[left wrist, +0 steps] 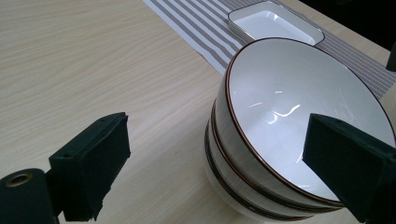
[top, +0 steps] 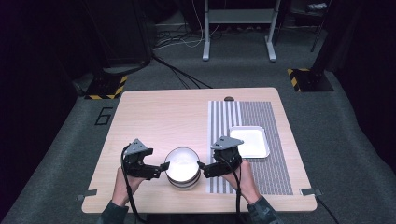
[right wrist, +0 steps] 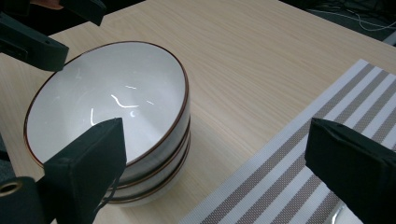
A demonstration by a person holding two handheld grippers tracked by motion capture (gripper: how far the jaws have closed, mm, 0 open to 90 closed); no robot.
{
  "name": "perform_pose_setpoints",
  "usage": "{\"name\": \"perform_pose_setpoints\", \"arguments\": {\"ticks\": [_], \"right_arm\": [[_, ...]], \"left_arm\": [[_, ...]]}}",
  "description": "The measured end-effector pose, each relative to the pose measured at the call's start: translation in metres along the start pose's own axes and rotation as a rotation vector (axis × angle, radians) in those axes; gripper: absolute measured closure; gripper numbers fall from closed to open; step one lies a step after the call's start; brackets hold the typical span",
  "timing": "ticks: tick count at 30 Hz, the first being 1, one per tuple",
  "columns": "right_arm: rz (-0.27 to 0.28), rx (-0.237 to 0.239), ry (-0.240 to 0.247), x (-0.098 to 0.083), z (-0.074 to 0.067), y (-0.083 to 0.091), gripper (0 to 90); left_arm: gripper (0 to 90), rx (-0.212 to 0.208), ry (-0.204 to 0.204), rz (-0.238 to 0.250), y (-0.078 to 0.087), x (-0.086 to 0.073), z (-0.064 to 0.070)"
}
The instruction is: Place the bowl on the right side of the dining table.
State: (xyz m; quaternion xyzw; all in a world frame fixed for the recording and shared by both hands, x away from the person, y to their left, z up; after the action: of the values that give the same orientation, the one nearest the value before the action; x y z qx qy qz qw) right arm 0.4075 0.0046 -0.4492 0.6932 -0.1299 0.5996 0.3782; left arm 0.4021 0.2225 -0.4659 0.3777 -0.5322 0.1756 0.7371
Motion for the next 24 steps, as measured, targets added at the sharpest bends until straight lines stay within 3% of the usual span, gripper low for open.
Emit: {"name": "perform_pose_setpoints", "arguments": {"ticks": [11,16,18,24], "right_arm": [[-0.044,0.045,0.008,-0.014,-0.017,-0.029,8.7],[-0.055,0.064,-0.014,-0.023,-0.019,-0.038,13.4],[-0.05,0.062,-0.023,-0.024,-0.018,-0.039,13.9],[-0.048,0.062,-0.043,-0.029,-0.019,-0.043,13.7]], "left_arm": [[8.1,-0.027,0.01,-0.026,-0.012,-0.013,0.008],[11.7,-0.033,0.003,-0.037,-0.017,-0.02,0.013],[12.6,-0.047,0.02,-0.03,-0.019,-0.023,0.015],[14.3,-0.021,-0.027,-0.042,-0.023,-0.025,0.018]]}}
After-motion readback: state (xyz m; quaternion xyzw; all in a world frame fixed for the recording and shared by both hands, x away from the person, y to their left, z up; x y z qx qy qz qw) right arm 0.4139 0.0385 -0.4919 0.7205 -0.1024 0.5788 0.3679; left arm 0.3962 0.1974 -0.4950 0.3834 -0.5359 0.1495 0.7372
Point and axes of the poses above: each handheld gripper's, and its own axes: y roughly backward along the jaws, x roughly out of its top, z roughly to its right, the point moved 7 cm from there along -y, roughly forward along the jaws, and after that the axes turned 13 degrees about z, right-handed, at the moved point
